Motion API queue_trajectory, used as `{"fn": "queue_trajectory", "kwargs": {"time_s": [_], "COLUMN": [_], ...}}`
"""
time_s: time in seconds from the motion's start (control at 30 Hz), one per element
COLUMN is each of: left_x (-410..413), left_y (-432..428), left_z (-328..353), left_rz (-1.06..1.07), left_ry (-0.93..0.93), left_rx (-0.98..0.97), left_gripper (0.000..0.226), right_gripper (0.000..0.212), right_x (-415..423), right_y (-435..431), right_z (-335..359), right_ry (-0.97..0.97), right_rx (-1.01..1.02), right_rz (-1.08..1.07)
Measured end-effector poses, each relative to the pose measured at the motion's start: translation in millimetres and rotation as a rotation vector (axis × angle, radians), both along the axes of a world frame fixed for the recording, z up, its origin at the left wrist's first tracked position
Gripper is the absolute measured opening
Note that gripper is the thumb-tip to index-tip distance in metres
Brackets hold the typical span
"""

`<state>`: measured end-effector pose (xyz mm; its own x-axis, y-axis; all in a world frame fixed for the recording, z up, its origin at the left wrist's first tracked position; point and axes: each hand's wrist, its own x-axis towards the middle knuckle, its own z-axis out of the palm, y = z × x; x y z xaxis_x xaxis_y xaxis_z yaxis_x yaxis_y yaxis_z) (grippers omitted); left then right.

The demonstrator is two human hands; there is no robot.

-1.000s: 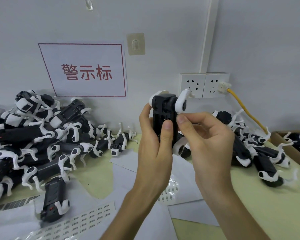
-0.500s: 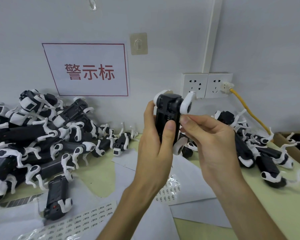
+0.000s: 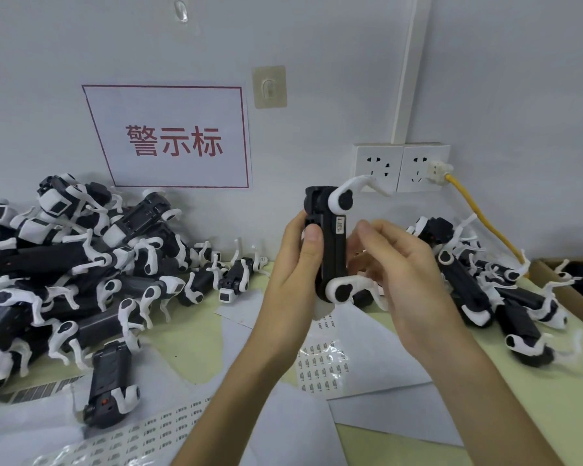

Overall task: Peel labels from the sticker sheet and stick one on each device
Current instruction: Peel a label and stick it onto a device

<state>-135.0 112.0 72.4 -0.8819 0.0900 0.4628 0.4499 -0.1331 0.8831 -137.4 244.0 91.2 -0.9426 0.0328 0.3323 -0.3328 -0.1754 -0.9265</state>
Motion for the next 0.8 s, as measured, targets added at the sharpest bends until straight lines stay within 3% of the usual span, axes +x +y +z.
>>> {"fn": "queue_trajectory", "kwargs": {"time_s": [0.13,0.3,0.6,0.8], "left_x": [-1.2,0.6,2.3,0.2], "left_y": [-2.2,-1.1,-2.7,-4.4], "left_z": [-1.3,-0.1,4.8,3.3], "left_rz": [-0.061,-0.111,-0.165,-0.147], "left_ry": [-0.114,-0.096,-0.016,0.026], "left_rx": [0.020,-0.025,-0.077,-0.108], "left_gripper": [0.049,0.041,0.043,0.039], "right_gripper": [0.030,0.040,0.029,0.028], "right_x": [2.8,4.1,4.3,5.0], "right_y": [7.2,5.7,8.5,10.4], "right_z": [5.6,5.0,1.5,3.4], "right_ry": [0.114,0.188,0.260,0.237], "right_rx": [0.101,0.194,0.076,0.130], "right_rz": [0.025,-0.051,0.194,0.162]}}
